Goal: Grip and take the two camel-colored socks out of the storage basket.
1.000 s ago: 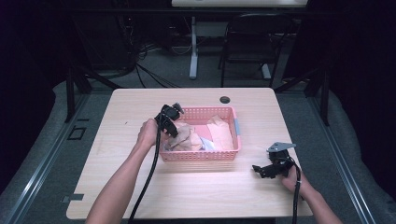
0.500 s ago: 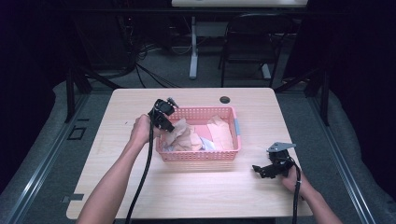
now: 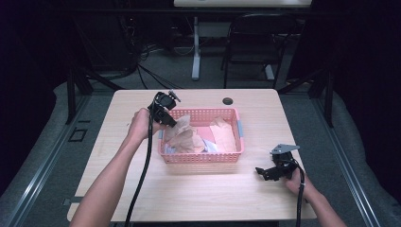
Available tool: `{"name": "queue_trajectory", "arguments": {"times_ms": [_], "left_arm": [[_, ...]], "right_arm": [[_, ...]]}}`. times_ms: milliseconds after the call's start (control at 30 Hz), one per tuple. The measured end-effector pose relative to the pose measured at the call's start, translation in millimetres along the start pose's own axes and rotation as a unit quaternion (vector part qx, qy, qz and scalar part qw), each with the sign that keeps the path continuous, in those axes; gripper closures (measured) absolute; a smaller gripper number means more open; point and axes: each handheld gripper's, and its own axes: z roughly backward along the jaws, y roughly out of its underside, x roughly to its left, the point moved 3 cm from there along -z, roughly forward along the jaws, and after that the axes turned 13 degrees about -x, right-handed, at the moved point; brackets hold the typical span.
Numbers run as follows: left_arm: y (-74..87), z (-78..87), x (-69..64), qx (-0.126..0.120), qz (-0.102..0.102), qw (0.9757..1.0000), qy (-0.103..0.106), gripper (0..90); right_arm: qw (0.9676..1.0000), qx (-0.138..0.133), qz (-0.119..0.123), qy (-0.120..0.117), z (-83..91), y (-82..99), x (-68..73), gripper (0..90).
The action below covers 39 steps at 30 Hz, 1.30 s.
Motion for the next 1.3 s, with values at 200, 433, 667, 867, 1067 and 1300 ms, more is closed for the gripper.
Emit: {"name": "queue_trajectory", "arguments": {"times_ms": [200, 433, 667, 867, 1067, 1300], "left_arm": [[-9.5, 9.7, -2.4, -0.006, -0.005, 1.0000, 0.003, 86.2], [-18.7, 22.2, -3.3, -0.010, -0.013, 0.9999, 0.005, 86.2], [-24.1, 32.4, -2.3, -0.019, -0.015, 0.9997, 0.006, 86.2], [-26.4, 43.1, -0.5, -0.020, -0.018, 0.9996, 0.003, 86.2], [-26.3, 58.0, 6.3, -0.024, -0.016, 0.9995, -0.007, 86.1], [-18.4, 77.2, 19.6, -0.029, -0.007, 0.9993, -0.021, 86.3]], "right_arm": [[1.0000, 0.000, 0.000, 0.000, 0.0, 0.0, 0.0, 0.0], [1.0000, 0.000, 0.000, 0.000, 0.0, 0.0, 0.0, 0.0], [1.0000, 0.000, 0.000, 0.000, 0.0, 0.0, 0.0, 0.0], [1.0000, 0.001, 0.001, 0.000, 0.1, 0.0, -0.2, 0.0], [1.0000, 0.001, 0.001, 0.000, 0.1, 0.0, -0.2, 0.0], [1.0000, 0.001, 0.001, 0.000, 0.1, 0.0, -0.2, 0.0]]}}
